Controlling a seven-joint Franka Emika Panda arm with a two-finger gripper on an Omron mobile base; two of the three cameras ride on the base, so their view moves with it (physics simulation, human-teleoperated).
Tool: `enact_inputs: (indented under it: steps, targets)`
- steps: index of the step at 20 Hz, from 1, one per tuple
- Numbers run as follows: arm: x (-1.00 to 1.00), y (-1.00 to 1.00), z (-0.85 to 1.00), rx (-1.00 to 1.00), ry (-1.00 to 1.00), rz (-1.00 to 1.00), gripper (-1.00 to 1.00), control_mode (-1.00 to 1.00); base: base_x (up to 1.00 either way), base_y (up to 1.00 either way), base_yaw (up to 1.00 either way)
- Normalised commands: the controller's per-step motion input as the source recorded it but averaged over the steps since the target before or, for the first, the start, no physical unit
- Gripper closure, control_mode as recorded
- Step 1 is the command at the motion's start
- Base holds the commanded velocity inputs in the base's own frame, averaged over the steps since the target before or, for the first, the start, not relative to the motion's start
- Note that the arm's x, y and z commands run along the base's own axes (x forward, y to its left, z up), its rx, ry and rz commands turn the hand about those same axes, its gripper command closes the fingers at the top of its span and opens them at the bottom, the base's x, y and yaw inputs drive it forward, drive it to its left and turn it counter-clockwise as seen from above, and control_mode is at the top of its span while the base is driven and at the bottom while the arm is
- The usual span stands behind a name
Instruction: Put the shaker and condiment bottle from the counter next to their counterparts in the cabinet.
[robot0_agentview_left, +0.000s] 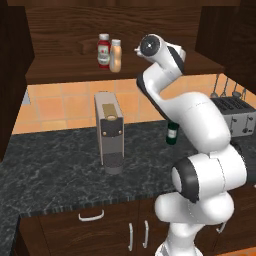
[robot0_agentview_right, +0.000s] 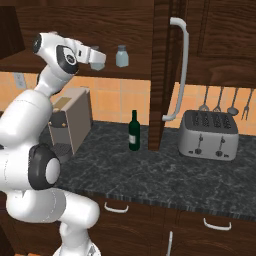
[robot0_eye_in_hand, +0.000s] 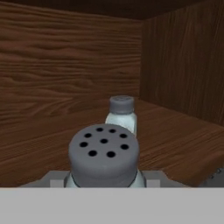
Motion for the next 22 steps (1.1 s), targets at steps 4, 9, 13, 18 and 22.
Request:
enact_inputs:
  steps: [4,9,13,18,22]
  targets:
    - [0.22,-0.04,-0.09,0.0,0.0,0.0,1.0,-1.0,0.0,0.0,0.0]
    - [0.26,-0.01,-0.24,0.0,0.0,0.0,1.0,-1.0,0.0,0.0,0.0]
    - [0.31,-0.07,-0.13,0.0,0.0,0.0,1.0,-1.0,0.0,0.0,0.0]
    - [0.36,-0.02,-0.14,0.0,0.0,0.0,1.0,-1.0,0.0,0.0,0.0]
    - [0.32,-0.02,-0.21,0.0,0.0,0.0,1.0,-1.0,0.0,0.0,0.0]
